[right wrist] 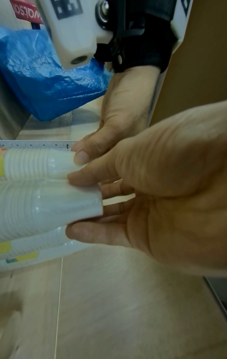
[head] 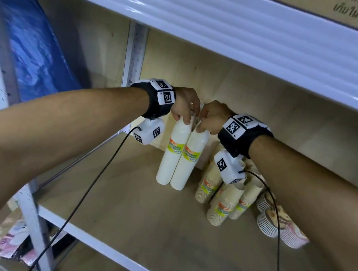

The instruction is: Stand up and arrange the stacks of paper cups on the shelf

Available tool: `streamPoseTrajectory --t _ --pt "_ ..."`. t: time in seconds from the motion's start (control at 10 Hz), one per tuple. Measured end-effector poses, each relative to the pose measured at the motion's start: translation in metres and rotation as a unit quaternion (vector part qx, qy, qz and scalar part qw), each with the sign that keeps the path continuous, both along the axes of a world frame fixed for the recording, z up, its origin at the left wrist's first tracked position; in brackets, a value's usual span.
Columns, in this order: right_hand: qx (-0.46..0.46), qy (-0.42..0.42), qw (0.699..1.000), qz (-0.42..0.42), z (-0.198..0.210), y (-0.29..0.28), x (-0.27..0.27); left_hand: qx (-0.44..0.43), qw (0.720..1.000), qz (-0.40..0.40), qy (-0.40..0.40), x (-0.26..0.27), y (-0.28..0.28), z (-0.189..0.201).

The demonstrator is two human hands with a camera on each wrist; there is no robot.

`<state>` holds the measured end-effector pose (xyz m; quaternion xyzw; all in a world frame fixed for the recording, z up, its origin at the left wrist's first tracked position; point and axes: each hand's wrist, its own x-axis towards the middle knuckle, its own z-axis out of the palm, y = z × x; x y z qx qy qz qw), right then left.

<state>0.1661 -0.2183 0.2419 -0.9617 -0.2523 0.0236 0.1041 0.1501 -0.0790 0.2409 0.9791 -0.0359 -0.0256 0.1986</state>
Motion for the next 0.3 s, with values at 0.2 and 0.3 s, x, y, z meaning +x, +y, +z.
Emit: streamPoseTrajectory --t 0.2,0.3 --pt "0.000 -0.005 1.000 -0.001 0.001 -0.001 0.000 -0.010 1.000 0.003 -0.009 -0.004 0.001 0.007" --pt "0.019 -0.018 1.000 0.005 0.005 -0.001 -0.003 -0.025 1.000 0.006 -0.013 -0.006 0.002 0.013"
